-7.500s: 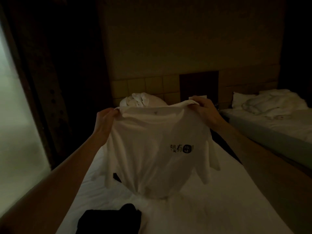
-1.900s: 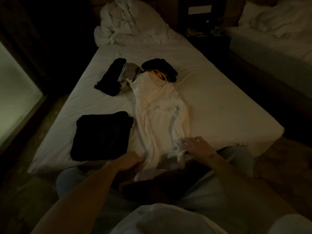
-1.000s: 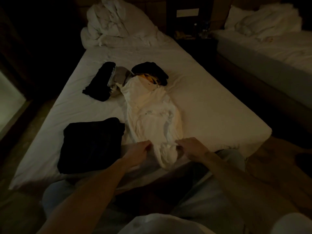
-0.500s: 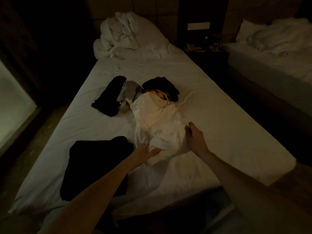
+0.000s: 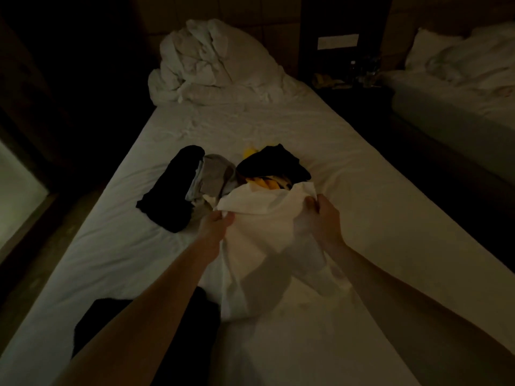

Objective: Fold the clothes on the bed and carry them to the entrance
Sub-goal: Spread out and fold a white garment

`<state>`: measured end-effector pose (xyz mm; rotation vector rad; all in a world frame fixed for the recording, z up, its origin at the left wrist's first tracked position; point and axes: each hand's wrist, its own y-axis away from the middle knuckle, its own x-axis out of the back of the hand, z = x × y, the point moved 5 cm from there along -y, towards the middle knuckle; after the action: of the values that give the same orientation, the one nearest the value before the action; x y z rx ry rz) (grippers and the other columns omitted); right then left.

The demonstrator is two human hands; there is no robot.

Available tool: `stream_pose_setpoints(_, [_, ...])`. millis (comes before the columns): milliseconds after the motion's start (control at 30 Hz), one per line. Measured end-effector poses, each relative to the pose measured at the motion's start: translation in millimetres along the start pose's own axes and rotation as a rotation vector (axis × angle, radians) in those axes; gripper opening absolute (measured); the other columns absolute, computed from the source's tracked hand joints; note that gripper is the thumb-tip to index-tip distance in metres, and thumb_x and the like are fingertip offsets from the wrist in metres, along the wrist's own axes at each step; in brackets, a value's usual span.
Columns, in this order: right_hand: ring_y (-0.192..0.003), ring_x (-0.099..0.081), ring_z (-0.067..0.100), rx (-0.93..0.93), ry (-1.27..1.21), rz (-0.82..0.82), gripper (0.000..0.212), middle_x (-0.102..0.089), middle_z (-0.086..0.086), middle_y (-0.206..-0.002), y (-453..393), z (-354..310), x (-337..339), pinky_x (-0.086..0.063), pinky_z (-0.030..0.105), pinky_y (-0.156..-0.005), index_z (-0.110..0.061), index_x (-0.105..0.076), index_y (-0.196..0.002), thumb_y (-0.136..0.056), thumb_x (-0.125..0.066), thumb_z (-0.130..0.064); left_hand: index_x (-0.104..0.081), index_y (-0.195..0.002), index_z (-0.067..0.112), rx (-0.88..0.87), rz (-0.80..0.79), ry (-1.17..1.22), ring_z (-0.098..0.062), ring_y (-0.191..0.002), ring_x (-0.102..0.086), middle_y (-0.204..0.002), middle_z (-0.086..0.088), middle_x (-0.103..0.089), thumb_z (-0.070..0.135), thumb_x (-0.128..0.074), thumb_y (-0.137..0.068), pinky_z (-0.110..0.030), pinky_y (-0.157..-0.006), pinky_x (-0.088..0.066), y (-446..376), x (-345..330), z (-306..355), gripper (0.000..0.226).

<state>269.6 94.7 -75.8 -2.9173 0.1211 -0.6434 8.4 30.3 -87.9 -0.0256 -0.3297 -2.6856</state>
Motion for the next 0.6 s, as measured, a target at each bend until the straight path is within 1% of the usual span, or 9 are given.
stream_pose_setpoints(67, [-0.086,-0.058,0.025,-0.056,0.062,-0.014,0.024,-0.061,0.005,-0.087,-33.7,17.4,-20.7,-0.04,0.033,-0.074,-0.013,-0.055,-0.089,-0.102,-0.044,-0.03,-0.062,-0.114,0.002,-0.033,0.098,-0.171,-0.027,-0.099,-0.056,-0.102,-0.012,-0.056,0.021,-0.06,-0.095,-0.029,-0.077,-0.037,-34.3,-6.5,3.0,0.026])
stream_pose_setpoints(133, [-0.107,-0.053,0.037,-0.151,0.205,-0.06,0.032,-0.059,0.02,-0.112,-64.4,41.6,-44.1,-0.04,0.039,-0.088,-0.008,-0.059,-0.102,-0.102,-0.042,-0.034,-0.057,-0.125,0.003,-0.056,0.148,-0.283,-0.027,-0.103,-0.056,-0.109,-0.01,-0.056,0.022,-0.058,-0.096,-0.028,-0.079,-0.037,-57.5,-17.0,5.2,0.035])
stream_pose_setpoints(200, [-0.121,-0.045,0.039,-0.279,0.322,-0.134,0.041,-0.051,0.022,-0.129,-84.7,64.8,-63.8,-0.035,0.041,-0.098,-0.009,-0.057,-0.119,-0.102,-0.038,-0.041,-0.058,-0.122,0.006,-0.097,0.149,-0.395,-0.033,-0.109,-0.057,-0.116,-0.015,-0.06,0.024,-0.061,-0.094,-0.034,-0.085,-0.045,-83.3,-24.1,-3.9,0.034])
stream_pose_setpoints(233, [-0.123,-0.044,0.038,-0.321,0.357,-0.168,0.043,-0.05,0.021,-0.132,-91.3,73.0,-70.4,-0.035,0.041,-0.1,-0.011,-0.056,-0.123,-0.102,-0.037,-0.043,-0.059,-0.116,0.01,-0.107,0.171,-0.443,-0.032,-0.108,-0.058,-0.114,-0.013,-0.061,0.027,-0.066,-0.091,-0.036,-0.085,-0.046,-90.9,-25.1,-6.6,0.031])
stream_pose_setpoints(300, [-0.123,-0.048,0.036,-0.324,0.361,-0.234,0.043,-0.053,0.017,-0.133,-99.8,78.4,-79.2,-0.035,0.039,-0.101,-0.009,-0.055,-0.126,-0.103,-0.038,-0.041,-0.054,-0.104,0.013,-0.102,0.264,-0.48,-0.027,-0.1,-0.058,-0.107,-0.006,-0.059,0.036,-0.078,-0.078,-0.033,-0.08,-0.045,-101.3,-19.6,-13.4,0.042])
stream_pose_setpoints(400, [-0.12,-0.052,0.033,-0.322,0.212,-0.248,0.042,-0.056,0.016,-0.133,-103.5,75.1,-82.9,-0.042,0.035,-0.097,-0.005,-0.055,-0.13,-0.1,-0.049,-0.034,-0.049,-0.108,0.009,-0.146,0.392,-0.466,-0.022,-0.092,-0.06,-0.101,0.0,-0.06,0.048,-0.086,-0.061,-0.032,-0.072,-0.044,-93.5,-7.0,-11.7,0.071])
stream_pose_setpoints(500, [-0.112,-0.057,0.029,-0.291,0.025,-0.19,0.036,-0.059,0.009,-0.12,-93.5,62.5,-74.9,-0.047,0.035,-0.09,-0.009,-0.056,-0.124,-0.093,-0.062,-0.027,-0.044,-0.116,0.005,-0.137,0.453,-0.483,-0.028,-0.1,-0.058,-0.108,-0.009,-0.06,0.033,-0.087,-0.068,-0.034,-0.075,-0.042,-71.0,-3.5,-1.5,0.07])
stream_pose_setpoints(567, [-0.11,-0.056,0.023,-0.292,-0.129,-0.181,0.043,-0.054,0.001,-0.115,-81.3,48.0,-62.8,-0.047,0.033,-0.088,-0.012,-0.051,-0.127,-0.09,-0.068,-0.023,-0.05,-0.118,0.005,-0.171,0.384,-0.512,-0.035,-0.107,-0.059,-0.114,-0.016,-0.063,0.028,-0.081,-0.076,-0.032,-0.074,-0.04,-62.6,-7.0,8.7,0.057])
stream_pose_setpoints(600, [-0.108,-0.055,0.02,-0.295,-0.17,-0.196,0.047,-0.052,-0.002,-0.116,-75.6,40.8,-55.8,-0.047,0.032,-0.087,-0.014,-0.049,-0.13,-0.089,-0.07,-0.024,-0.056,-0.113,0.005,-0.197,0.307,-0.541,-0.036,-0.105,-0.06,-0.11,-0.018,-0.065,0.026,-0.077,-0.081,-0.031,-0.073,-0.039,-57.8,-9.8,15.5,0.044])
